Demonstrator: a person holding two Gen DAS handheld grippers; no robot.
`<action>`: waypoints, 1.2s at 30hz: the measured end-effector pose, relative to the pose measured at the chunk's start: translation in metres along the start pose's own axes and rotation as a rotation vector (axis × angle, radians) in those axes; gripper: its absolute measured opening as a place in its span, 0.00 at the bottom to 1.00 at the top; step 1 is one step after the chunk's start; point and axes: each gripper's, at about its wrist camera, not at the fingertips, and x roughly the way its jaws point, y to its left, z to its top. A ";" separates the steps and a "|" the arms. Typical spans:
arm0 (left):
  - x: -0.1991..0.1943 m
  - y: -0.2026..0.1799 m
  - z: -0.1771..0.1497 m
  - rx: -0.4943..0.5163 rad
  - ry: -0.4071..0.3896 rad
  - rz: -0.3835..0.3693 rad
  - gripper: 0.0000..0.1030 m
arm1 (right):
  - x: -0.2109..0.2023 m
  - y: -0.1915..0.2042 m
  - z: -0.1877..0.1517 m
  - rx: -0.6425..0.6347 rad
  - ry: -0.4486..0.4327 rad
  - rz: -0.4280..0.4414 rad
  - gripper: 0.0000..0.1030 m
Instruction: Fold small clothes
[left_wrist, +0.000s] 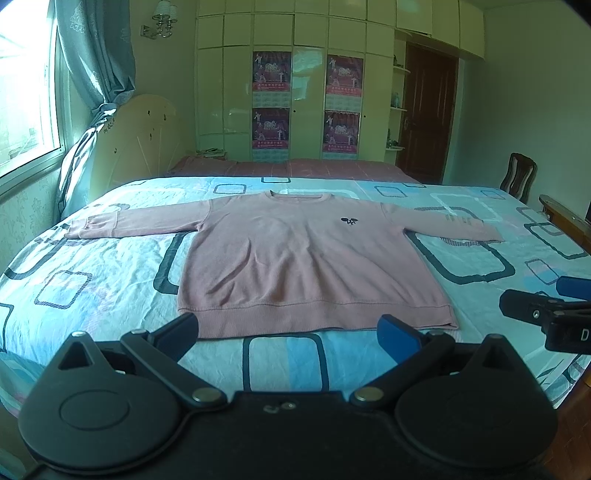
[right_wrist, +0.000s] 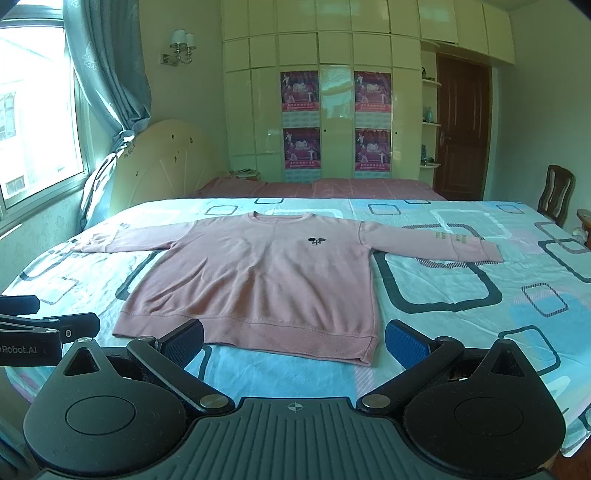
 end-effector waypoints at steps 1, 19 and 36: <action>0.000 0.000 0.000 0.001 0.001 0.001 0.99 | 0.000 0.000 0.000 0.000 0.000 0.001 1.00; 0.004 -0.004 0.001 0.008 0.000 0.008 0.99 | 0.004 -0.003 0.000 -0.005 0.003 0.009 1.00; 0.005 -0.007 0.002 0.013 0.000 0.013 0.99 | 0.002 -0.010 0.000 0.002 0.003 0.013 1.00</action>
